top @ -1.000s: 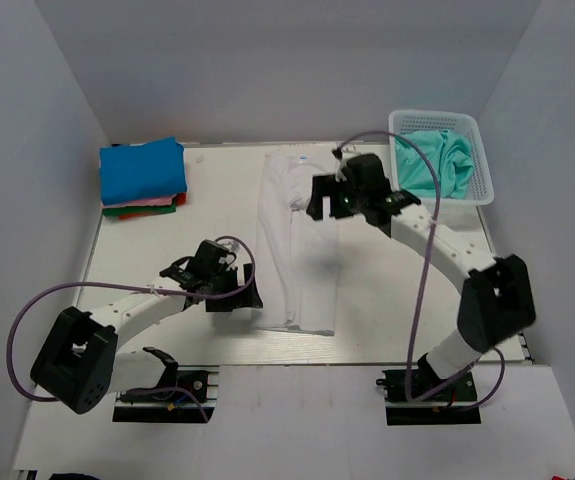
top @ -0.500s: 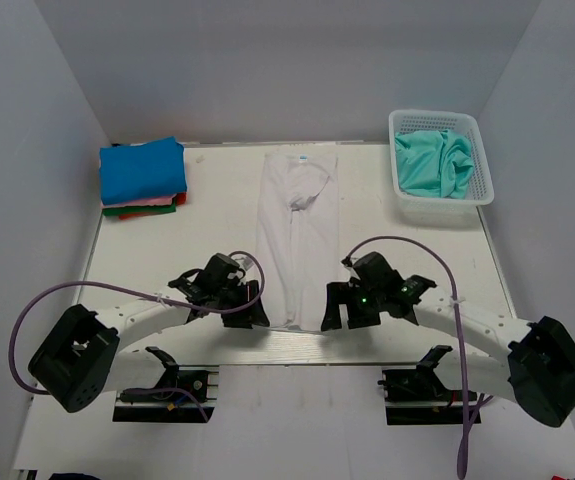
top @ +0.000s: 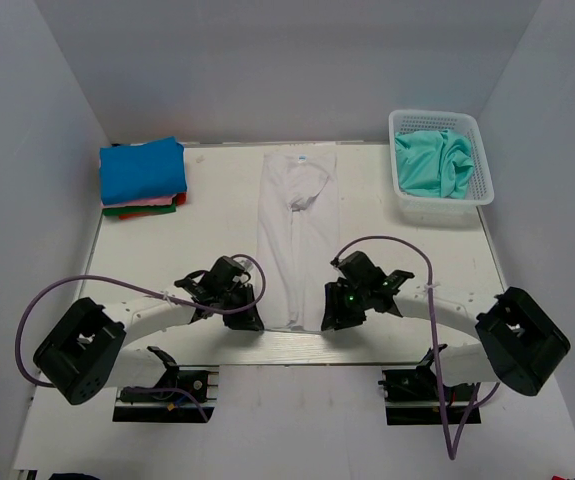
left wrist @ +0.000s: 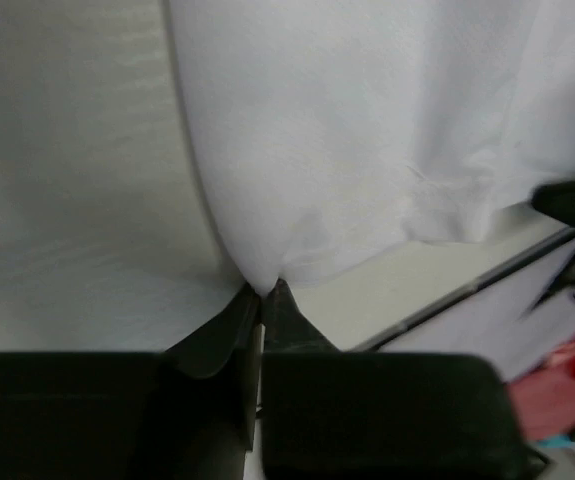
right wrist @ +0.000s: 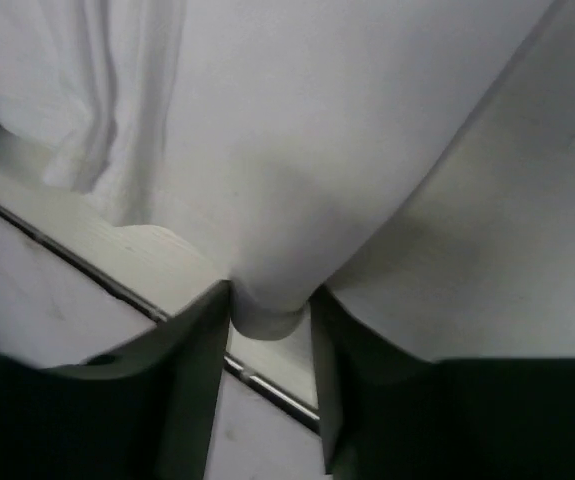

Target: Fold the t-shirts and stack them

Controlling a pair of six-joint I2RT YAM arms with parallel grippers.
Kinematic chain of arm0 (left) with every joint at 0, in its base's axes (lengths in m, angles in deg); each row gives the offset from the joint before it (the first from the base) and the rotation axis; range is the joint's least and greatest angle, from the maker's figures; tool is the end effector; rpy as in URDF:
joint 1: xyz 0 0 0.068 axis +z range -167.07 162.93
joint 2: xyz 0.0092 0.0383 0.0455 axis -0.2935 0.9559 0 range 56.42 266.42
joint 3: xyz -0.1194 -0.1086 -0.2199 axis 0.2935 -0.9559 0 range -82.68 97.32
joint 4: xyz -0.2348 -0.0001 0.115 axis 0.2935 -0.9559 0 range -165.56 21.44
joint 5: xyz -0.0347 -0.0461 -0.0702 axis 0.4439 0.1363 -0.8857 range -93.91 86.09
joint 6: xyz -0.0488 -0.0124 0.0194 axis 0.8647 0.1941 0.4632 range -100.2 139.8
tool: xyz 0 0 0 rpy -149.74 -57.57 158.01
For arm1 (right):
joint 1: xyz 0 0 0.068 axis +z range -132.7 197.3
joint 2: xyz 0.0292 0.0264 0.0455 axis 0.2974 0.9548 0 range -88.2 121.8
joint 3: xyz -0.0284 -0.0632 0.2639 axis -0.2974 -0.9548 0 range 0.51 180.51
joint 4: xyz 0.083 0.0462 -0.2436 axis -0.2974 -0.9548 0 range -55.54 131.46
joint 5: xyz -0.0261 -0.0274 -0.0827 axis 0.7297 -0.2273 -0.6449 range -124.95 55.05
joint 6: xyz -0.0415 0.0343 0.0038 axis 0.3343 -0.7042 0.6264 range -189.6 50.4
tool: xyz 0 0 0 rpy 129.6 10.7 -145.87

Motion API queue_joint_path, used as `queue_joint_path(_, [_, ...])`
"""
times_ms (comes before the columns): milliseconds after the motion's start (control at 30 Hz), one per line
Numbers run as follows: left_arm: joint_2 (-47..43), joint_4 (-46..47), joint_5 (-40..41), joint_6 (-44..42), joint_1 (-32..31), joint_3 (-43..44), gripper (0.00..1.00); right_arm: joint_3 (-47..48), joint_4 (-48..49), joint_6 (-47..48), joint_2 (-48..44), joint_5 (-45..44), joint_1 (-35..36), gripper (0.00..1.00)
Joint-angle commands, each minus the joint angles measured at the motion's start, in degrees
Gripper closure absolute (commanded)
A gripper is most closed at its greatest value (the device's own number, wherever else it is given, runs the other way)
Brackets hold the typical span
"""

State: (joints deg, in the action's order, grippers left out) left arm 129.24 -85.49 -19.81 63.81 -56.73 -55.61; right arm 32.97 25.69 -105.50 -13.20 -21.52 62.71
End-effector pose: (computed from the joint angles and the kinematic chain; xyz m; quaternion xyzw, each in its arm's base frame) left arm 0.1522 -0.1387 0.1360 -0.0039 0.9629 -0.2562 0.0847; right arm 0.1555 0.1695 0.1546 -0.1111 0.9494 0.2621 0.1325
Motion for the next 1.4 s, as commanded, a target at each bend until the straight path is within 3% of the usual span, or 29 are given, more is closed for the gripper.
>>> queue_joint_path(0, [2.3, -3.6, 6.6, -0.9, -0.3, -0.5, 0.89, 1.1, -1.0, 1.7, 1.5, -2.5, 0.1, 0.66])
queue_joint_path(33, [2.3, -3.6, 6.6, -0.9, -0.3, 0.1, 1.0, 1.1, -1.4, 1.7, 1.5, -3.2, 0.0, 0.74])
queue_joint_path(67, [2.3, -3.6, 6.6, -0.9, -0.3, 0.1, 1.0, 1.6, -1.7, 1.6, 1.4, -3.8, 0.1, 0.92])
queue_joint_path(133, [0.7, -2.2, 6.6, -1.6, -0.3, 1.2, 1.0, 2.1, -2.2, 1.9, 0.8, -5.8, 0.2, 1.0])
queue_joint_path(333, [-2.8, -2.2, 5.4, -3.0, -0.3, 5.7, 1.0, 7.2, -4.5, 4.2, -0.7, -7.4, 0.0, 1.0])
queue_joint_path(533, [-0.2, -1.6, 5.5, -4.9, 0.8, 12.0, 1.0, 15.5, -8.4, 4.0, 0.2, -17.3, -0.7, 1.0])
queue_joint_path(700, [7.9, -7.1, 18.0, -6.0, 1.4, 25.1, 1.0, 23.9, -10.9, 4.0, 4.9, -27.4, -2.8, 1.0])
queue_joint_path(867, [15.0, -11.4, 25.9, -7.4, 2.7, 38.1, 1.0, 31.8, -11.3, 6.2, 11.5, -30.7, -5.7, 1.0])
queue_joint_path(1367, [33.6, -10.7, 27.3, -15.5, 9.8, 61.6, 1.0, 53.6, -9.6, 13.9, 28.1, -26.7, -15.6, 1.0])
